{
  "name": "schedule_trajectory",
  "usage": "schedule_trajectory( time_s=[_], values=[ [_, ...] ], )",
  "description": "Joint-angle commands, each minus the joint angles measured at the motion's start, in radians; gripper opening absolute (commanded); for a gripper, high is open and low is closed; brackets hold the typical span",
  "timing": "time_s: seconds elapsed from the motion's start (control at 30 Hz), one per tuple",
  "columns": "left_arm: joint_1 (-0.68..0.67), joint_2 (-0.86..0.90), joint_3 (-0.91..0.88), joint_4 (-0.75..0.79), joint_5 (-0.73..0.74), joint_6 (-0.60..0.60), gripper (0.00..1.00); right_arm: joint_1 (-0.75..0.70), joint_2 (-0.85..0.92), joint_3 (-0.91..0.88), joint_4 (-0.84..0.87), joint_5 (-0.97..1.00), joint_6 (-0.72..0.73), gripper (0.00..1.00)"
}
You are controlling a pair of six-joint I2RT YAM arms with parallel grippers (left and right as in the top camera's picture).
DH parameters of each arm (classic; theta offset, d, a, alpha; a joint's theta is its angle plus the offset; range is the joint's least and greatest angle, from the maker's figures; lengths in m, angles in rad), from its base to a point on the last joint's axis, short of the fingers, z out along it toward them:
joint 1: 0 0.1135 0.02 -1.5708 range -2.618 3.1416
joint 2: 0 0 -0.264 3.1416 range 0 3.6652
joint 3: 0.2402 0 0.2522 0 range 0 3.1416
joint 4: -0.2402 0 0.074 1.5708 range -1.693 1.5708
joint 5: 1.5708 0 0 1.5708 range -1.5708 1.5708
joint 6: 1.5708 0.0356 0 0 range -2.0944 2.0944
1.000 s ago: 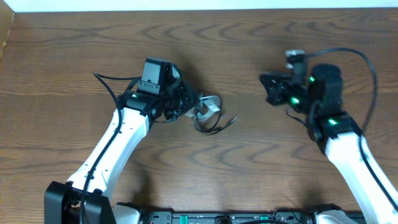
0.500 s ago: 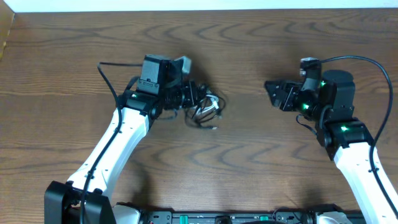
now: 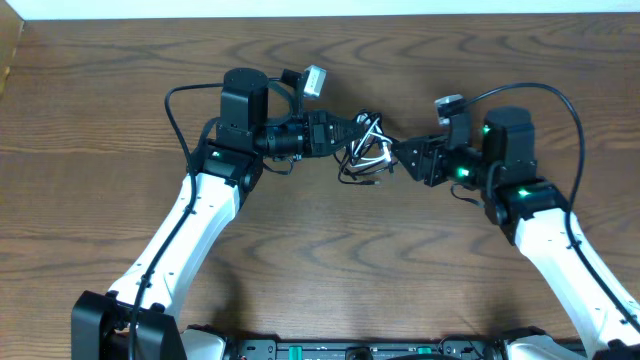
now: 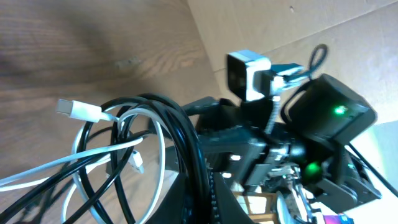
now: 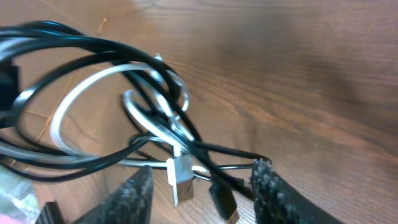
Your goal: Untangle cables
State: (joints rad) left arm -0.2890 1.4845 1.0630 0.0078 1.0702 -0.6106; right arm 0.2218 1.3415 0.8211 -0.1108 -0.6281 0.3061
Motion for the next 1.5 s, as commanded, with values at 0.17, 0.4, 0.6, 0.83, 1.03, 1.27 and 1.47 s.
schedule_trajectory(
  time_s=[0.17,0.4,0.6,0.83,1.03,1.27,1.47],
  values=[
    [0.002,-0.004,0.002,0.009,0.075,-0.069,0.07,0.018,0.104,0.002,0.046,0.068,-0.05,0.41],
    [0.003,-0.004,0.002,0.018,0.103,-0.159,0.07,0.025,0.135,0.001,0.109,0.228,-0.024,0.07],
    [0.003,-0.005,0.002,0.172,0.2,-0.288,0.07,0.025,0.193,0.001,0.096,0.474,0.115,0.01],
    [0.024,-0.005,0.002,0.436,0.247,-0.398,0.07,-0.072,0.241,0.001,-0.107,0.564,0.237,0.07],
    [0.089,-0.005,0.002,0.436,0.254,-0.397,0.07,-0.203,0.241,0.002,-0.143,0.338,0.113,0.17],
    [0.094,-0.003,0.002,0.436,0.277,-0.397,0.07,-0.227,0.175,0.055,0.032,-0.223,-0.084,0.52],
    [0.091,-0.003,0.002,0.435,0.284,-0.397,0.07,-0.138,0.09,0.127,0.164,-0.351,-0.075,0.53]
  ],
)
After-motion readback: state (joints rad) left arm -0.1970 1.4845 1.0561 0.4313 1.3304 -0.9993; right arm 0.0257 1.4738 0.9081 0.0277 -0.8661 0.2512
